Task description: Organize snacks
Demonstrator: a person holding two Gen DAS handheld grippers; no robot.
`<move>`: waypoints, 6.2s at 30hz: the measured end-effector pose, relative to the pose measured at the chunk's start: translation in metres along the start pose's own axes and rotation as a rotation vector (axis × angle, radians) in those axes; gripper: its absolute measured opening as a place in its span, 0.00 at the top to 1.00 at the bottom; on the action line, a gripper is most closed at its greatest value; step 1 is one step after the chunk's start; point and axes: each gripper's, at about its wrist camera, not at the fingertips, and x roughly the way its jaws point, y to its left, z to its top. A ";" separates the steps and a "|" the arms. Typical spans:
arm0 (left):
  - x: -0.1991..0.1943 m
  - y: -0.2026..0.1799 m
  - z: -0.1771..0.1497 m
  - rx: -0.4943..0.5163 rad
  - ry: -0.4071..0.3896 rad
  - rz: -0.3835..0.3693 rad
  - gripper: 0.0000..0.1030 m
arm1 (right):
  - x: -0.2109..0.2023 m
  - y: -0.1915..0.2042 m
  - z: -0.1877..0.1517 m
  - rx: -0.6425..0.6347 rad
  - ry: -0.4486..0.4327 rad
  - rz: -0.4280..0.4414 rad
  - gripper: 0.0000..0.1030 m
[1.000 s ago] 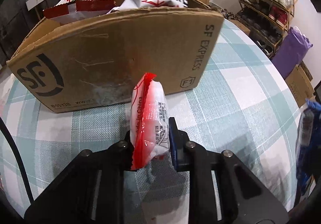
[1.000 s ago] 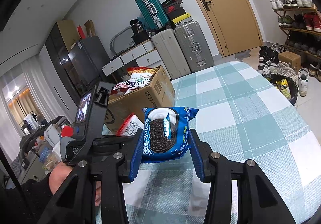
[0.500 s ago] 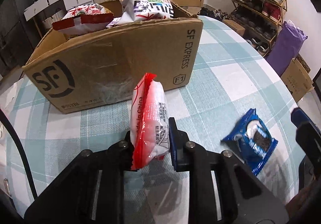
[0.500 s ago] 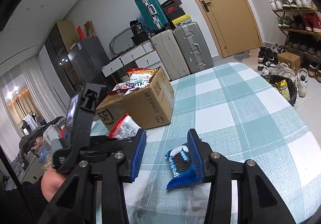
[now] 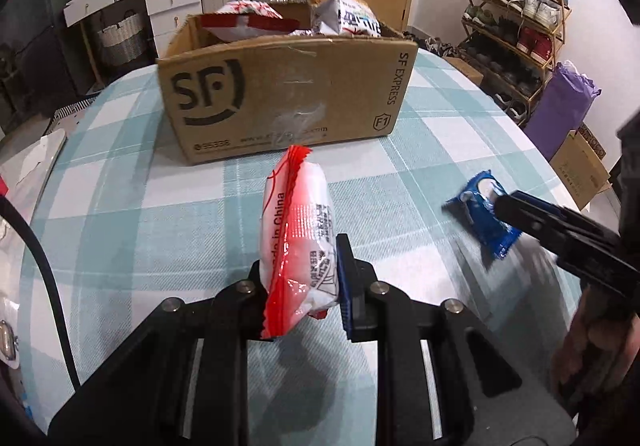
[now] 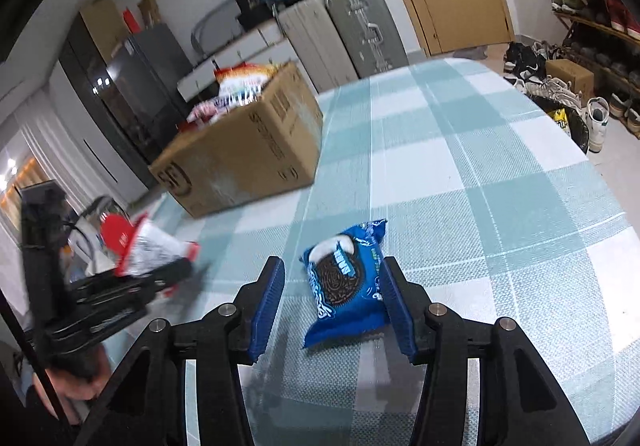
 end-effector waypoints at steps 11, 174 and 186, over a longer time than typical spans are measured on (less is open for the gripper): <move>-0.052 0.011 -0.030 -0.003 -0.059 -0.020 0.82 | 0.035 0.018 0.006 -0.195 0.125 -0.156 0.49; -0.230 0.070 0.132 -0.113 -0.369 0.182 0.16 | -0.077 0.128 0.189 -0.253 -0.149 0.277 0.18; -0.299 0.038 0.035 -0.045 -0.594 0.277 0.00 | -0.112 0.112 0.121 -0.282 -0.253 0.238 0.07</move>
